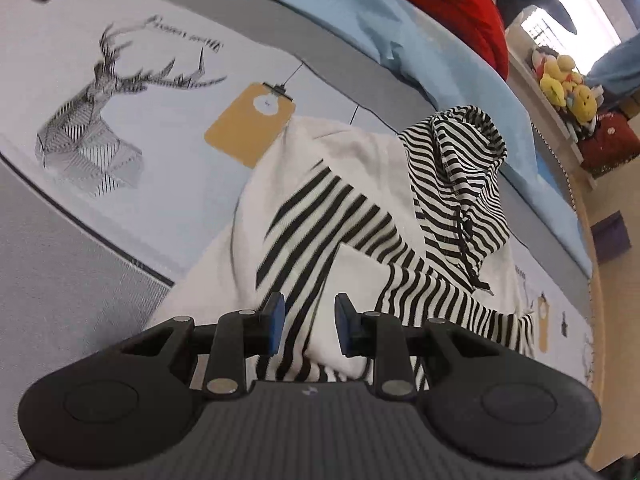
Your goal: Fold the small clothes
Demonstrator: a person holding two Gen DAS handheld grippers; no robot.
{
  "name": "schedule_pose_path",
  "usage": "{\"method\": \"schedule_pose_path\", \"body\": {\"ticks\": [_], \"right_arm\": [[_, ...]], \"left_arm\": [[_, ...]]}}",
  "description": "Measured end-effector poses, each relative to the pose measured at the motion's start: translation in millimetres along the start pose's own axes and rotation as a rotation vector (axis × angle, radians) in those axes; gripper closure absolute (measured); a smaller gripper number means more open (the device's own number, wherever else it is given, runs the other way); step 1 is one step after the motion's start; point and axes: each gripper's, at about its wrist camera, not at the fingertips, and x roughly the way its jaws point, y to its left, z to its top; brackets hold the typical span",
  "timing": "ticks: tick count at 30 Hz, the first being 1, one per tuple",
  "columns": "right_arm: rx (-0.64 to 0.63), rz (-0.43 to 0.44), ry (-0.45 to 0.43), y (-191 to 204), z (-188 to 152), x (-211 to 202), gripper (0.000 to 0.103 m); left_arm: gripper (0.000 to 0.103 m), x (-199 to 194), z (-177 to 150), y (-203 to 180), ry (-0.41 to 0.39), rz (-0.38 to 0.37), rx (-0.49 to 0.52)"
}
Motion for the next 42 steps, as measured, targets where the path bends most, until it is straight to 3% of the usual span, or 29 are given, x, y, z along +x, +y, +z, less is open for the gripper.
{"method": "schedule_pose_path", "body": {"ticks": [1,5,9,15,18,22,24,25,26,32,35,37,39,42], "right_arm": [[-0.002,-0.071,0.01,-1,-3,2,0.093],[-0.025,-0.194,-0.053,-3,4,-12,0.093],[-0.103,-0.226,-0.167,-8,20,-35,0.093],[-0.146,-0.226,-0.235,-21,48,-59,0.088],[-0.152,-0.241,-0.273,-27,63,-71,0.088],[-0.128,-0.272,-0.344,-39,87,-92,0.084],[-0.114,-0.294,-0.384,-46,96,-103,0.08],[-0.103,-0.303,-0.396,-50,100,-106,0.08],[-0.088,-0.309,-0.407,-54,103,-109,0.079],[-0.027,-0.321,-0.437,-66,109,-115,0.079],[-0.037,-0.321,-0.428,-64,106,-108,0.079],[-0.049,-0.324,-0.415,-62,103,-101,0.078],[-0.043,-0.336,-0.394,-64,100,-94,0.075],[-0.015,-0.393,-0.377,-72,98,-84,0.073]], "left_arm": [[0.074,2,0,2,0.011,-0.011,-0.015],[0.074,12,-3,2,0.044,-0.025,-0.034],[0.074,24,-9,-3,0.063,-0.002,-0.008],[0.074,48,-17,-14,0.088,0.036,0.009],[0.062,59,-22,-22,0.099,0.078,0.044],[0.062,62,-25,-27,0.089,0.104,0.085],[0.069,63,-28,-32,0.084,0.116,0.127],[0.096,62,-29,-36,0.078,0.112,0.157],[0.098,60,-30,-39,0.062,0.119,0.177],[0.099,-9,-32,-54,-0.15,0.1,0.194],[0.098,-23,-43,-49,-0.142,0.187,0.162],[0.097,-19,-51,-39,-0.062,0.198,0.114],[0.097,-15,-53,-31,-0.033,0.214,0.076],[0.095,-23,-44,-29,-0.12,0.229,0.071]]}}
